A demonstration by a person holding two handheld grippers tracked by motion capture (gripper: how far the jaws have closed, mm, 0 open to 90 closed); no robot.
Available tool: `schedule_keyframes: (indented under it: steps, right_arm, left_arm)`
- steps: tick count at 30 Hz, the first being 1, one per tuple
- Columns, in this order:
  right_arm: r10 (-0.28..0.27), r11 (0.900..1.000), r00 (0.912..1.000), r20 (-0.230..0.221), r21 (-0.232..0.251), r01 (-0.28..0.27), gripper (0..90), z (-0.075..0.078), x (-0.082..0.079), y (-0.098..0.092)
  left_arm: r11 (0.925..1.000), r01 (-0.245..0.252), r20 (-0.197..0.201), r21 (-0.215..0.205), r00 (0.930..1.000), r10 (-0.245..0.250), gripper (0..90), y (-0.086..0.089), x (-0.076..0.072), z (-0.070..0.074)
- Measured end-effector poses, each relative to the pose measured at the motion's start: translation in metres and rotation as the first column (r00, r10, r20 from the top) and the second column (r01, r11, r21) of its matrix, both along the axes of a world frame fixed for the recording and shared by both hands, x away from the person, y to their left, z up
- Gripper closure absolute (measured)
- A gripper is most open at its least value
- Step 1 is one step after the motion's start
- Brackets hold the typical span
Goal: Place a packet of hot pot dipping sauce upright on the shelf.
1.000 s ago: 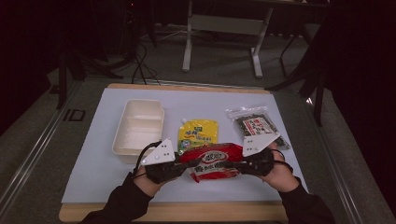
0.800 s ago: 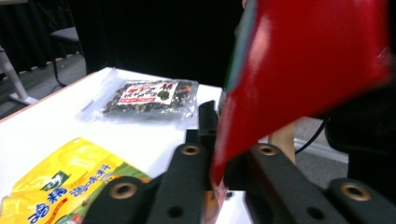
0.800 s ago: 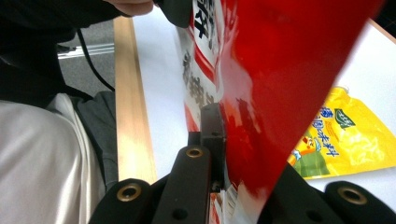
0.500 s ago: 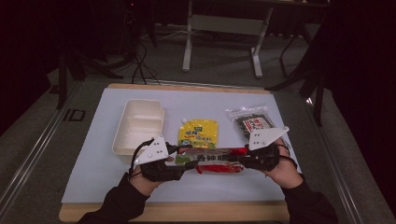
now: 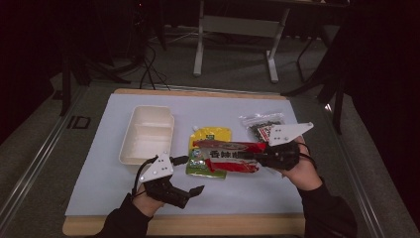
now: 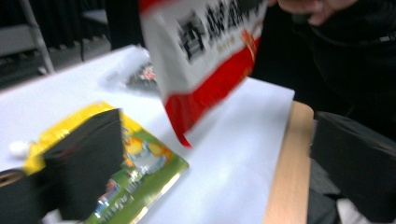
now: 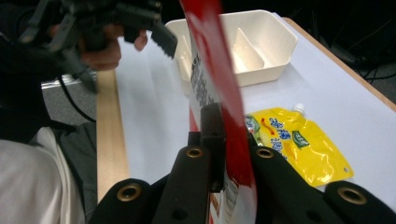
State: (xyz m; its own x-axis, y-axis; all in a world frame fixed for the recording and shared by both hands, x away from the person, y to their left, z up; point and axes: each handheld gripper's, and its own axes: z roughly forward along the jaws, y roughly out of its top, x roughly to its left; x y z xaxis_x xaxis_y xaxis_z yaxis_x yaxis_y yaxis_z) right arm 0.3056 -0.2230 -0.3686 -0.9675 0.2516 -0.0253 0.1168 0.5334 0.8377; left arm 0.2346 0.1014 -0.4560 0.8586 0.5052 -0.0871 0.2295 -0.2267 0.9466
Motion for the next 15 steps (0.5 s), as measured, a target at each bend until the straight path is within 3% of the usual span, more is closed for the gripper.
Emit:
schedule_keyframes:
  steps: [3, 8, 15]
  right_arm:
    - [-0.001, 1.000, 1.0000, -0.009, 0.000, 0.001, 90.0, 0.000, 0.006, 0.004]
    - [-0.010, 1.000, 0.9999, -0.009, 0.004, 0.010, 90.0, 0.000, 0.016, 0.011]
    - [-0.011, 1.000, 0.9996, -0.024, 0.007, 0.012, 90.0, 0.002, 0.031, 0.024]
  left_arm:
    - [1.0000, 0.006, -0.017, 0.000, 0.9998, -0.006, 1.8, 0.002, -0.002, -0.008]
    - [0.9998, 0.004, 0.001, 0.018, 1.0000, -0.004, 1.8, 0.005, -0.006, -0.020]
    - [0.9993, -0.005, -0.010, 0.038, 0.9999, 0.006, 1.9, 0.009, -0.009, -0.036]
